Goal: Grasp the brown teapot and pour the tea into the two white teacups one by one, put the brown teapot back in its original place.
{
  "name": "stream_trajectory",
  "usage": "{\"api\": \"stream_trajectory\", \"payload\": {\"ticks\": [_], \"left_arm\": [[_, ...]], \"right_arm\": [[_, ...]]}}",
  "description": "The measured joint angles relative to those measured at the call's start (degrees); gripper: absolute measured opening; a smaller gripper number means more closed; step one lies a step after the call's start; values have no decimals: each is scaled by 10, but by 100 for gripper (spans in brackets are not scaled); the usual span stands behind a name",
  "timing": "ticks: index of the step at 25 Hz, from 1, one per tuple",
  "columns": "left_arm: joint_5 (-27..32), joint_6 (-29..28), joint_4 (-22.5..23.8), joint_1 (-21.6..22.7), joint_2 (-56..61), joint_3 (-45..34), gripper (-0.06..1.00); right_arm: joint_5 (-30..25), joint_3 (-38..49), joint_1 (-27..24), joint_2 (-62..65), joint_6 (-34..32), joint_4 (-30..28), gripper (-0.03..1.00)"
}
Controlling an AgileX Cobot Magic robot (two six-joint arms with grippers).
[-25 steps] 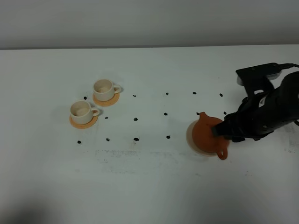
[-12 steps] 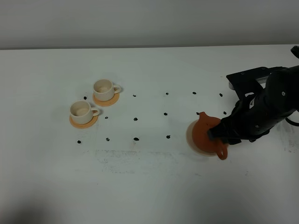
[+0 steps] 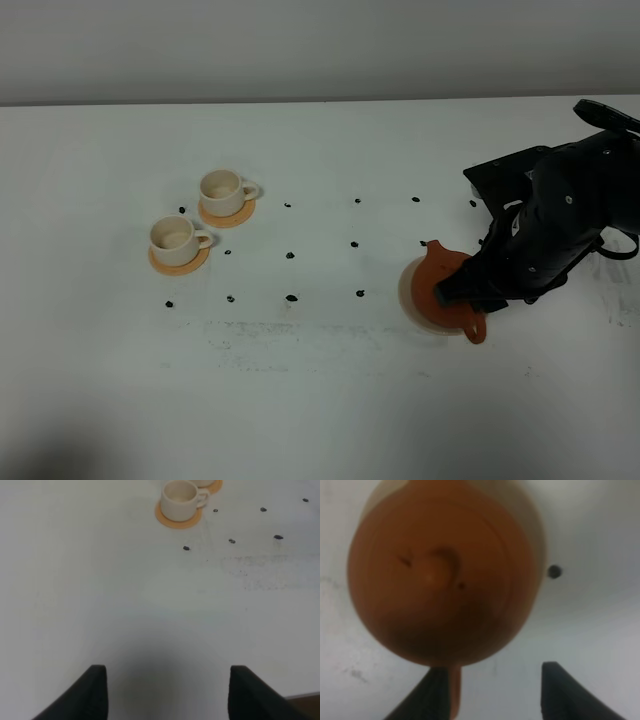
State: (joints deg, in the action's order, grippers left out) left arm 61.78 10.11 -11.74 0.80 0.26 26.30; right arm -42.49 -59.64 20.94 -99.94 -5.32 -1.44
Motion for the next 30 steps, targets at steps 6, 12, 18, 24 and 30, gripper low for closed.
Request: {"api": "stream_trajectory", "payload": {"ticks": [6, 12, 18, 24, 30], "left_arm": [[0, 0, 0, 0, 0, 0, 50], [0, 0, 0, 0, 0, 0, 50], [0, 0, 0, 0, 0, 0, 50], [0, 0, 0, 0, 0, 0, 50], [0, 0, 0, 0, 0, 0, 50]], "right_arm": [[-8, 0, 2, -5, -1, 2, 41], [-9, -2, 3, -5, -2, 4, 41], [-12, -19, 3, -5, -4, 4, 41], [-20, -28, 3, -5, -6, 9, 41], [-22, -28, 3, -5, -11, 23, 41]]}}
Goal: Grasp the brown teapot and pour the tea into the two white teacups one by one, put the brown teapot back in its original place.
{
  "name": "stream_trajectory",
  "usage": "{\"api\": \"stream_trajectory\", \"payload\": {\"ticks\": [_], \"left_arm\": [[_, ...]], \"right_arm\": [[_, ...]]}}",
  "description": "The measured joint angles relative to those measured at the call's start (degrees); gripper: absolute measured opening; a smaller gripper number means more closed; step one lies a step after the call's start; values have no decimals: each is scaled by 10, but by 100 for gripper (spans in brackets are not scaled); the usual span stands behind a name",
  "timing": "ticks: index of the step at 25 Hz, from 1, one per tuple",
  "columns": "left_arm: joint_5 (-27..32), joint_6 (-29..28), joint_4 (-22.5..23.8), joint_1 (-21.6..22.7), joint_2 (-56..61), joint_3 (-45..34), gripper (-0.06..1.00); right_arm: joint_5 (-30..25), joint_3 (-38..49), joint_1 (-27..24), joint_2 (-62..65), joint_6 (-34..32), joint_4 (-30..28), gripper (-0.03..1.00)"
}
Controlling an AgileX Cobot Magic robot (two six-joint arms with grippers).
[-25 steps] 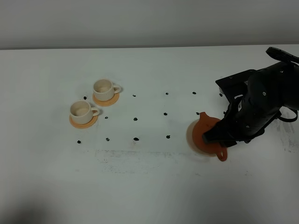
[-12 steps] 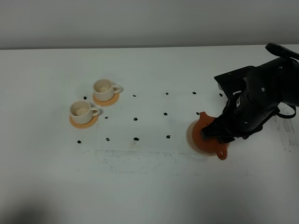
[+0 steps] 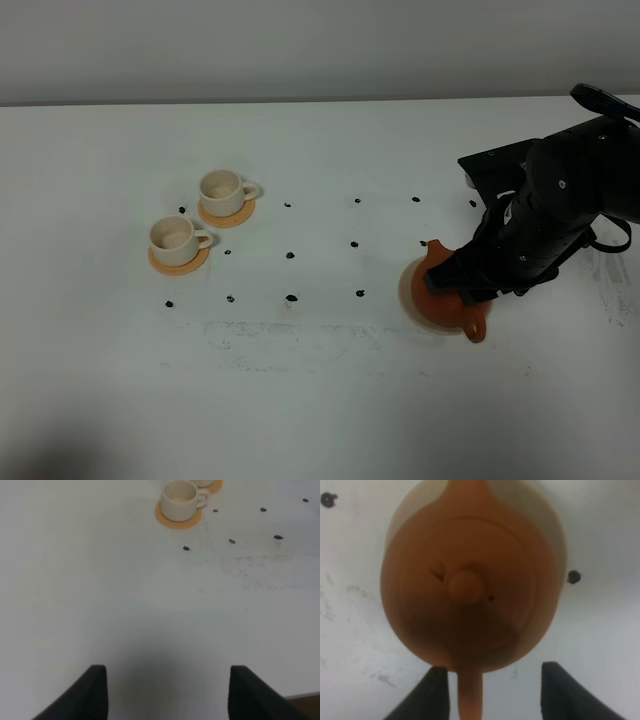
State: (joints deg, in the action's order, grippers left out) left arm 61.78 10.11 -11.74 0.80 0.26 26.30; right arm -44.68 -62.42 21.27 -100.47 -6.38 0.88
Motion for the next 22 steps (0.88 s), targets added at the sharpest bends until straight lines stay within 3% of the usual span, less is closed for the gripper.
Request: {"api": "stream_trajectory", "payload": {"ticks": [22], "left_arm": [[0, 0, 0, 0, 0, 0, 50]], "right_arm": [[-8, 0, 7, -6, -11, 8, 41]]}}
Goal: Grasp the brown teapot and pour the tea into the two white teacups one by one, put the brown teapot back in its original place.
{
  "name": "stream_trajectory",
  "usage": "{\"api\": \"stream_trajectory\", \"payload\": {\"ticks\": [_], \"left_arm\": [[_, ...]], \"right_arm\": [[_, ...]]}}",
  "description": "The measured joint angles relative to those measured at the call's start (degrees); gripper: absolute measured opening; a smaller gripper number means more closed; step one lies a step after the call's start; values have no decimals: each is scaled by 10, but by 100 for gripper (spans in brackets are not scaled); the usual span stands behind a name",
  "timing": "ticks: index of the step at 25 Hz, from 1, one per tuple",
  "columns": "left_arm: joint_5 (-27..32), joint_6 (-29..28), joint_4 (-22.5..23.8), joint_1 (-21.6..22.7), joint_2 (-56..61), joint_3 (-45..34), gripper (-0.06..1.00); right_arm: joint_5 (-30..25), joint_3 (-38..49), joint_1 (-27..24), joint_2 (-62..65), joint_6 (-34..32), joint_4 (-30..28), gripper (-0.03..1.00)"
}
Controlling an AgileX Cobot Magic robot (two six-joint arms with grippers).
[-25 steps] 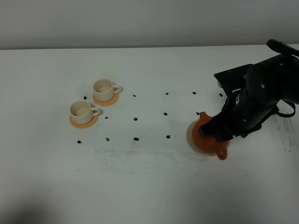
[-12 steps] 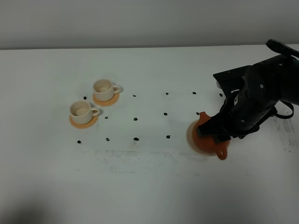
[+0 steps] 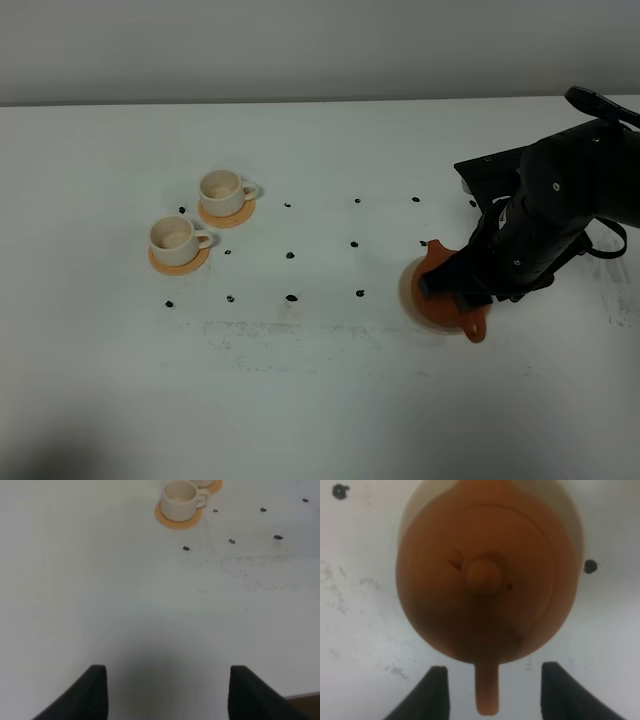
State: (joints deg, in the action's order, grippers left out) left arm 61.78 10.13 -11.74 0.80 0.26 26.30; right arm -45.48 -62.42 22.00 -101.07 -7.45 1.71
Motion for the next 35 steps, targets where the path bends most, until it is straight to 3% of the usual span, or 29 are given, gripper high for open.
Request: {"api": "stream_trajectory", "payload": {"ticks": [35], "left_arm": [[0, 0, 0, 0, 0, 0, 50]], "right_arm": [[-9, 0, -9, -35, 5, 2, 37]]}}
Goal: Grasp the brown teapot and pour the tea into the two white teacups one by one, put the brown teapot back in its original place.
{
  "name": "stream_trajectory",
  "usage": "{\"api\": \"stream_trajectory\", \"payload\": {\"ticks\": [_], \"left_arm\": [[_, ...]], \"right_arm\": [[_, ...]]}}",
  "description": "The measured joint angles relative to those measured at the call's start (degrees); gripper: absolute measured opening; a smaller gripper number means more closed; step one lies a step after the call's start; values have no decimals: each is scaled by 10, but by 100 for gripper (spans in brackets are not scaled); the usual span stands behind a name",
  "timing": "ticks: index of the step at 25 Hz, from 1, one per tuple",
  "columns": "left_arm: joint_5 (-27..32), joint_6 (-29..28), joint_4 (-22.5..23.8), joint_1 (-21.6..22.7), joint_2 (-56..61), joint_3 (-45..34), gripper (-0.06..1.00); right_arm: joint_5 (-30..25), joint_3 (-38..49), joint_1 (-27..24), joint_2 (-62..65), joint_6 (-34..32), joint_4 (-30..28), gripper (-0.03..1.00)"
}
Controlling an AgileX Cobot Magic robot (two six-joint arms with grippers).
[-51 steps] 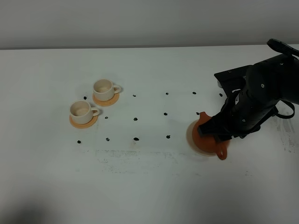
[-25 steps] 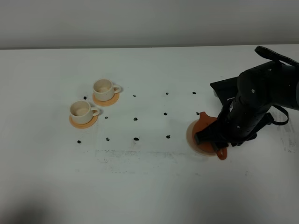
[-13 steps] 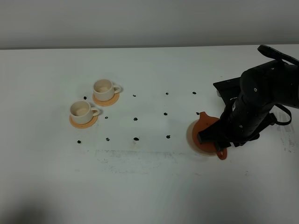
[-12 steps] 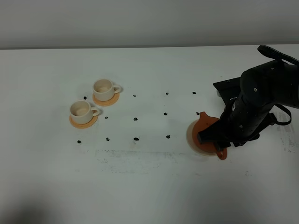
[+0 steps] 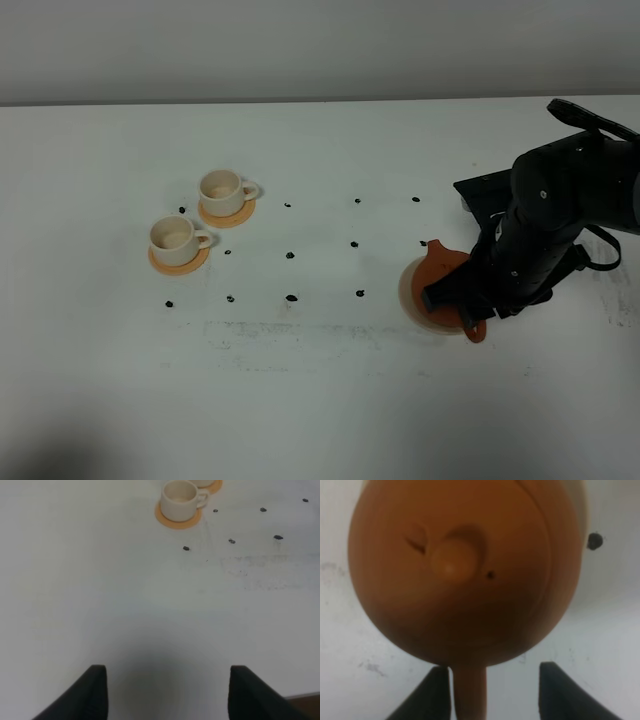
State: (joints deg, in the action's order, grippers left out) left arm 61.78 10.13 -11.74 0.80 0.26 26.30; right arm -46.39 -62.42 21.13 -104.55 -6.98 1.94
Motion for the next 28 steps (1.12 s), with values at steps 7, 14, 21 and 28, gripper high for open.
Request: {"api": "stream_trajectory", "payload": {"ticks": [7, 14, 21, 28], "left_arm": [[0, 0, 0, 0, 0, 0, 50], [0, 0, 0, 0, 0, 0, 50], [0, 0, 0, 0, 0, 0, 50], [0, 0, 0, 0, 0, 0, 50]], "right_arm": [[-5, 0, 0, 0, 80, 9, 9], [-5, 0, 0, 0, 100, 11, 9], [0, 2, -1, 13, 103, 8, 9], [3, 3, -1, 28, 103, 2, 9]]}}
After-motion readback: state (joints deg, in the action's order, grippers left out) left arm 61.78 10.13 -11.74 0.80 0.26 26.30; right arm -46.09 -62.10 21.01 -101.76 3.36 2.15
